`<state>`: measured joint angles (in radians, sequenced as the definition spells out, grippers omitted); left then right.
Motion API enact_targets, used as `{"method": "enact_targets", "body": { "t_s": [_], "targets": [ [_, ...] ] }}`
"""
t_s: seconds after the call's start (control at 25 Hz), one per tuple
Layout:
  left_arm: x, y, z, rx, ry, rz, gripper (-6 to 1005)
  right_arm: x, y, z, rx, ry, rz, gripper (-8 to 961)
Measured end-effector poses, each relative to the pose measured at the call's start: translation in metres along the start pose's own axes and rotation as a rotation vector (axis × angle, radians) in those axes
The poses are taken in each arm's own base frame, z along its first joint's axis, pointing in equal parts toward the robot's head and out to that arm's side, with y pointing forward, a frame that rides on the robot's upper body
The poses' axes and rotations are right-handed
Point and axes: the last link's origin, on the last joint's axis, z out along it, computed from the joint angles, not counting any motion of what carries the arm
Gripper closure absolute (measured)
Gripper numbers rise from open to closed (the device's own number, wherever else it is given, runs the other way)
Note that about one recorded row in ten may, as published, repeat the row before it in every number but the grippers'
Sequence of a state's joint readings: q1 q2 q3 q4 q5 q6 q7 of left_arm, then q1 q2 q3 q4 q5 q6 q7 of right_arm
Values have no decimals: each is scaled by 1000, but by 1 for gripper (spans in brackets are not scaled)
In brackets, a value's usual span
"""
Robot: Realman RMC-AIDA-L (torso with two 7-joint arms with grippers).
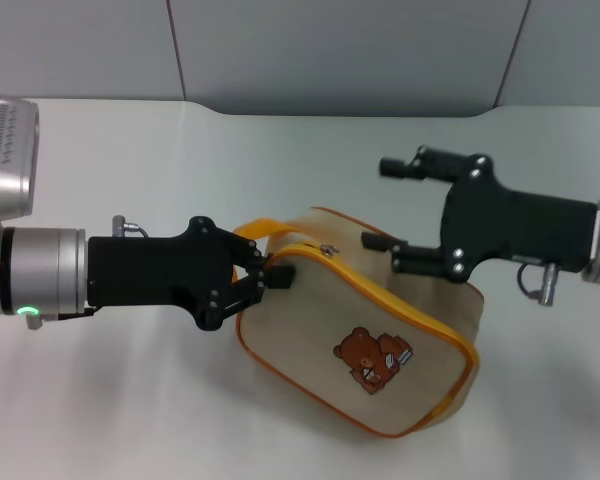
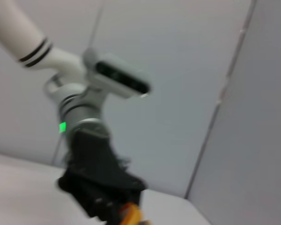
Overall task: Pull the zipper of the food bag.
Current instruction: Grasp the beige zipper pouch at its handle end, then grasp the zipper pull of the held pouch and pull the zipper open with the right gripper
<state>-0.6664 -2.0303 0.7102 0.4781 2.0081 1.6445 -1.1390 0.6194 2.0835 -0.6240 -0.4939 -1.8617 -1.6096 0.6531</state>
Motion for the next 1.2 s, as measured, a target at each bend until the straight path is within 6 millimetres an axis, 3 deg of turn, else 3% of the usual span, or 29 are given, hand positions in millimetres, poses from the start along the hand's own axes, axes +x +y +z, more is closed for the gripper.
{"method": "enact_targets", "body": {
  "t_s": [0.12, 0.76, 1.0, 1.04, 1.2],
  "targets": [
    [2, -1, 1, -1, 0, 5, 938, 1, 4, 5, -43, 14, -46, 255],
    [9, -6, 4, -1, -6, 31, 939, -1, 17, 30, -154, 0, -134, 559],
    [10, -7, 4, 2, -3, 34, 941, -3, 19, 35, -159, -12, -145, 560],
    [10, -7, 4, 2, -3, 34, 942, -1, 18, 35, -155, -4, -146, 743],
    [10, -7, 3, 3, -2, 33, 944, 0, 17, 36, -152, 3, -147, 861]
  ]
}}
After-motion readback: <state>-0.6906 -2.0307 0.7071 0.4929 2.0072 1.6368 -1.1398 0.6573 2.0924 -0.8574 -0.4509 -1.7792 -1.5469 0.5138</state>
